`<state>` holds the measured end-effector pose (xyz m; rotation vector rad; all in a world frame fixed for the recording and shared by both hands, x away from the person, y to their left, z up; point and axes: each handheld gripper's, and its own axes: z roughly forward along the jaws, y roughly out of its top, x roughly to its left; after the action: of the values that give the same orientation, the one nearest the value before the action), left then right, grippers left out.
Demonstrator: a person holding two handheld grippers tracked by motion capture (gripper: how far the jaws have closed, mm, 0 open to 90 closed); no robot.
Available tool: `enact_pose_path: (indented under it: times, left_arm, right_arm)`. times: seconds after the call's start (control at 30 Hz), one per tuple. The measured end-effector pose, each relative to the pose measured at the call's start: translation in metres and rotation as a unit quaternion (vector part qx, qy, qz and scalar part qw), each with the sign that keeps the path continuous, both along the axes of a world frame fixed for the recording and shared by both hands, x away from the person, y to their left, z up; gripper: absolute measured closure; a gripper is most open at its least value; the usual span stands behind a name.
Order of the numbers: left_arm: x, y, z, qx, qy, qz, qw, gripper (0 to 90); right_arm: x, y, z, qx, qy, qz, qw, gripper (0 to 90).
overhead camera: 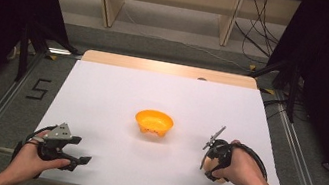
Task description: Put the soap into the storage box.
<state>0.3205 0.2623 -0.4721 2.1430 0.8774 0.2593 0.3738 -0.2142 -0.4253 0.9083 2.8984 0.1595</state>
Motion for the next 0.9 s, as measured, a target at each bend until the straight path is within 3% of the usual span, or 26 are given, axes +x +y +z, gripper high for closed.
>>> enact_pose_path:
  times: [0.07, 0.13, 0.23, 0.27, 0.3, 0.33, 0.4, 0.43, 0.53, 0.57, 0.63, 0.73, 0.8, 0.9]
  left_arm:
    - [0.0, 0.0, 0.0, 0.0, 0.0, 0.0, 1.0, 18.0]
    - [-0.0001, -0.0001, -0.0001, -0.001, 0.0, 0.001, 1.0, 18.0]
    - [0.0, 0.0, -0.0001, 0.0, 0.0, 0.0, 1.0, 18.0]
    - [0.0, 0.0, 0.0, 0.0, 0.0, 0.0, 1.0, 18.0]
    - [0.0, 0.0, 0.0, 0.0, 0.0, 0.0, 1.0, 18.0]
    - [-0.0001, -0.0001, 0.0, -0.001, 0.0, 0.001, 1.0, 18.0]
    - [0.0, -0.0002, -0.0002, -0.003, -0.001, 0.002, 1.0, 18.0]
    - [-0.0003, -0.0008, -0.0003, -0.007, 0.001, 0.005, 1.0, 18.0]
    - [-0.0006, -0.0011, -0.0003, -0.009, -0.001, 0.006, 0.9999, 18.0]
    - [-0.0006, -0.0011, -0.0003, -0.01, -0.001, 0.006, 0.9999, 18.0]
    - [-0.0006, -0.001, -0.0002, -0.01, -0.001, 0.007, 0.9999, 18.0]
    - [-0.0006, -0.0009, -0.0002, -0.009, -0.001, 0.007, 0.9999, 18.0]
    - [-0.0006, -0.0009, -0.0001, -0.009, -0.001, 0.007, 0.9999, 18.0]
    - [-0.0007, -0.001, -0.0002, -0.01, -0.001, 0.008, 0.9999, 18.0]
  right_arm:
    - [-0.0004, 0.0008, 0.0003, 0.006, -0.006, -0.005, 1.0, 33.4]
    - [0.0015, 0.0007, 0.0007, 0.009, -0.006, 0.014, 0.9998, 33.4]
    - [-0.0004, 0.003, 0.0004, 0.005, 0.002, -0.006, 1.0, 33.5]
    - [0.0025, 0.0017, 0.0, 0.007, 0.0, 0.016, 0.9998, 33.4]
    - [0.0033, 0.0018, 0.0004, 0.003, -0.001, 0.02, 0.9998, 33.4]
    - [0.0019, 0.0031, 0.002, -0.002, 0.002, 0.002, 1.0, 33.4]
    - [0.0012, 0.0041, 0.0033, 0.001, 0.001, -0.006, 1.0, 33.4]
    - [0.004, 0.0031, 0.0039, 0.005, -0.003, 0.018, 0.9998, 33.5]
    - [0.0023, 0.0053, 0.0052, 0.005, -0.008, -0.007, 0.9999, 33.5]
    - [0.0046, 0.0048, 0.0054, 0.005, -0.011, 0.009, 0.9999, 33.4]
    - [0.0042, 0.0056, 0.006, 0.007, -0.01, 0.0, 0.9999, 33.4]
    - [0.0067, 0.0058, 0.006, 0.01, -0.009, 0.019, 0.9997, 33.4]
    - [0.0058, 0.0072, 0.0065, 0.007, -0.007, 0.006, 0.9999, 33.4]
    - [0.006, 0.0076, 0.006, 0.014, -0.016, 0.009, 0.9997, 33.4]
